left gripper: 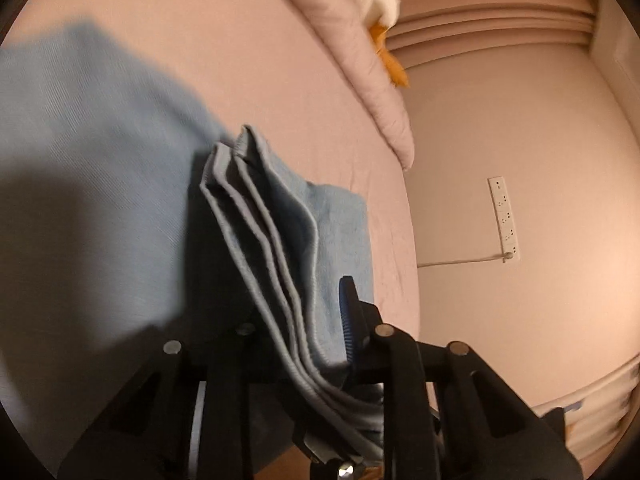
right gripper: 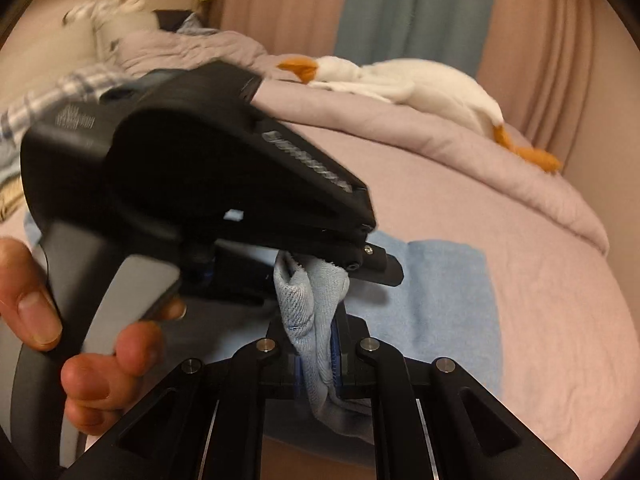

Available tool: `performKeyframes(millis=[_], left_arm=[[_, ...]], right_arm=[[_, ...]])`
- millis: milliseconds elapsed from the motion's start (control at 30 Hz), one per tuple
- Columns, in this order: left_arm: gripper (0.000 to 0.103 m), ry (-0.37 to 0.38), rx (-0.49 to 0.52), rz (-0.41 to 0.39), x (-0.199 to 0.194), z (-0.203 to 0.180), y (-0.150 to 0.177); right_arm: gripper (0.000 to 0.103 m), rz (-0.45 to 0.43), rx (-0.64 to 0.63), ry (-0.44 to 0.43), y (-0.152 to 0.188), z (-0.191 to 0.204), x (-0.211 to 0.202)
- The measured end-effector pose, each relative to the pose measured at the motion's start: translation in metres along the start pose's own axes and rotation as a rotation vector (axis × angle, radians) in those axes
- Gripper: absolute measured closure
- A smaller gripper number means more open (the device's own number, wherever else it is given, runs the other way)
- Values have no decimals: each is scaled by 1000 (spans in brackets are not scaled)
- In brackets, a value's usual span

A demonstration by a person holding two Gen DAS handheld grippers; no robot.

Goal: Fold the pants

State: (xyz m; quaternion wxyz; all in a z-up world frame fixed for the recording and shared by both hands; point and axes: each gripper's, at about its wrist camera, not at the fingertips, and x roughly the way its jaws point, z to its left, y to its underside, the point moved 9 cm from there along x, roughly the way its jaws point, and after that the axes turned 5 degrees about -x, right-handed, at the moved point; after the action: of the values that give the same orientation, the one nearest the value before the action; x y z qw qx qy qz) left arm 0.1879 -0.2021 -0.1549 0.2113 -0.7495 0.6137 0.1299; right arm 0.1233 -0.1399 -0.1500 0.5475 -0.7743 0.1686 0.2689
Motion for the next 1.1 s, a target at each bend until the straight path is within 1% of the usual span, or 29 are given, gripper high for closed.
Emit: performKeyframes(millis=[33,67,133,200,267,300,333,367,400,433,467,500,533,567,633,667,700,767,833,867,900,933,1000,1033,1067,1100], left_arm=[[82,-7,39,-25,-14,-3,-2],[82,-20,58,-39,-21,-3,-5],[82,-55,73,-55,-30,3,-8],[82,-109,68,-72,-41,21,-8],[82,-169,54,-70,-48,42,-5],[82,-192,45,-74,-49,51,-3],[81,-202,29,-83,-55,59,-2],[75,-209,18,-87,-62,65,-1],[73,-198,1,-73,-64,70,0],[73,-185,-16,-56,-64,75,1],[72,-180,-34,-57,-67,75,-3],[69,-189,-26,-73,-68,72,-9],[63,-212,1,-105,-79,70,-12],[52,-234,29,-144,-95,66,-11],[42,-251,57,-198,-113,62,-15],[42,-254,74,-214,-121,58,-14],[42,-254,98,-216,-125,52,-12],[42,-264,149,-201,-120,39,-7],[42,-253,221,-160,-108,21,6],[42,-245,247,-143,-100,14,11],[42,-242,282,-119,-89,5,18],[44,-251,307,-100,-81,1,24],[46,-274,363,-33,-56,-2,38],[52,-287,381,-5,-44,-1,45],[55,-296,384,16,-31,-1,44],[55,-312,378,35,-26,6,47]], right_arm=[[94,-15,-15,8,-3,5,-3],[94,-36,-25,7,-8,13,-7],[94,-50,-34,-6,-13,22,-12],[94,-43,-55,-33,-15,36,-7],[94,-15,-87,-61,-12,52,1],[93,1,-109,-62,-8,59,6],[90,11,-123,-61,-4,63,9],[88,15,-131,-67,-3,66,12],[82,23,-143,-71,0,68,14],[71,50,-158,-80,5,70,19],[67,108,-159,-92,13,67,23],[66,119,-146,-99,15,64,21],[66,119,-120,-132,15,60,16],[66,120,-84,-190,15,56,7],[65,83,18,-314,13,40,-16],[65,61,78,-381,11,29,-28],[65,41,141,-405,9,12,-36],[65,36,245,-354,8,-28,-38],[65,51,309,-264,8,-68,-27],[65,78,339,-218,8,-90,-18],[65,87,352,-197,6,-99,-12],[65,94,361,-185,2,-113,-2],[69,123,373,-159,-1,-127,15],[74,147,386,-159,-2,-133,25],[75,171,405,-159,-5,-135,41],[76,207,425,-158,-5,-142,61]])
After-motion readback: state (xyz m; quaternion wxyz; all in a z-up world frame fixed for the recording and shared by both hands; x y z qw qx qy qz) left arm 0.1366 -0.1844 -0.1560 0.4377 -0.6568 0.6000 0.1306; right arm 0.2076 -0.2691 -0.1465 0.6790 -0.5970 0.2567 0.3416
